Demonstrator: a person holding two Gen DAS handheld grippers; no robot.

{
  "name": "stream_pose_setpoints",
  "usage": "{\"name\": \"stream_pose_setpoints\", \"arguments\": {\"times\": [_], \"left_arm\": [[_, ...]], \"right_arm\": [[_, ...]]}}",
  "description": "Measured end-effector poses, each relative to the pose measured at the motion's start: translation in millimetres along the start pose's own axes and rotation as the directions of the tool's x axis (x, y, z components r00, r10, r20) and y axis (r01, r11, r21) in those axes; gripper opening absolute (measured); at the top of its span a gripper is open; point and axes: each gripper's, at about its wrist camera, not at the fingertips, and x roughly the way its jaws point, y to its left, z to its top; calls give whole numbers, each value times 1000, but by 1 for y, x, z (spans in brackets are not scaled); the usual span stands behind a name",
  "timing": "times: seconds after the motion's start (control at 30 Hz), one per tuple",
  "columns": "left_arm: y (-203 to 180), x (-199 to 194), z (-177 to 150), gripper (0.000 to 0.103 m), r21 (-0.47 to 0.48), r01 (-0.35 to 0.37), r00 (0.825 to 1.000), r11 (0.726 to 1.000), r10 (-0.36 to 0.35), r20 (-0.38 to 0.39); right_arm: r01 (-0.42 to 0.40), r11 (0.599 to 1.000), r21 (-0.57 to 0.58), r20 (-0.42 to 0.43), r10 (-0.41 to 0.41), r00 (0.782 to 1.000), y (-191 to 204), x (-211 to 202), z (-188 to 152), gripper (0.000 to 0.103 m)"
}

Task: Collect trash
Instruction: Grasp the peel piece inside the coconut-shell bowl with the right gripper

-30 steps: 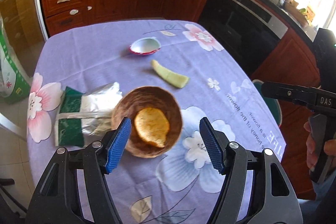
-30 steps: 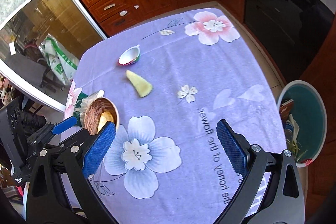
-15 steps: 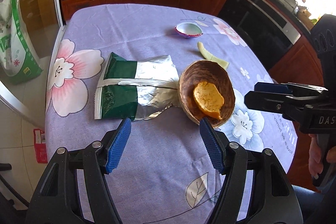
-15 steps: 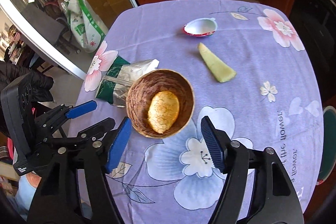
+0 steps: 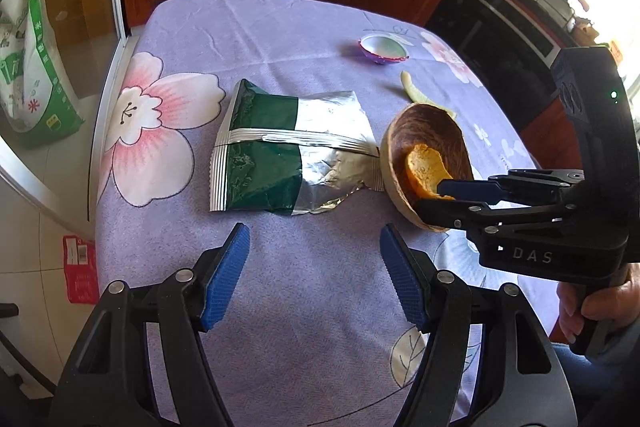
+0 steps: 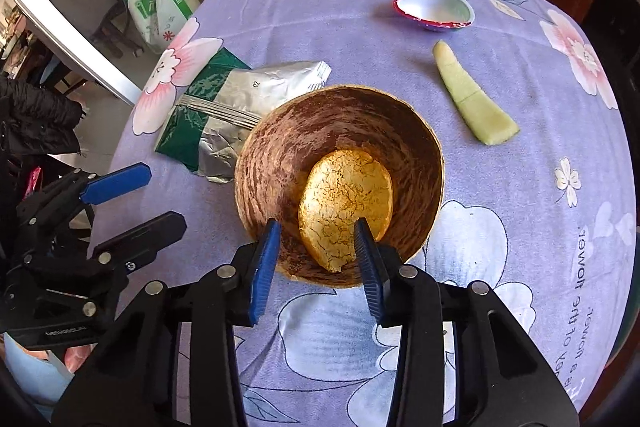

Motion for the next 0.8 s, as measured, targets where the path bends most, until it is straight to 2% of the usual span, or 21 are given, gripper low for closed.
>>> {"name": "stream_pose_setpoints", "arguments": {"times": [0.1,0.17,0.23,0.5,0.8], "left_arm": [[-1,1,1,69,-1,1,1000,1000,-1,-1],[-4,3,3,69,2,5,1000,1000,-5,-3],[-8,5,4,69,10,7,1000,1000,-6,-5],[-32,12,11,69,40,25,1000,999,-25,-15],[-61,33,23,69,48,64,997,997,-63,-42]], "right_arm": [[23,1000,-15,8,-23,1000,-1,2,-1,29],[33,999,-20,18,-32,999,-3,2,-1,14],[10,1000,-1,16,-10,1000,-8,3,-2,6],[-57,998,8,76,56,996,-18,-21,-3,4],[-96,995,27,160,91,983,-40,-63,-5,4]]}}
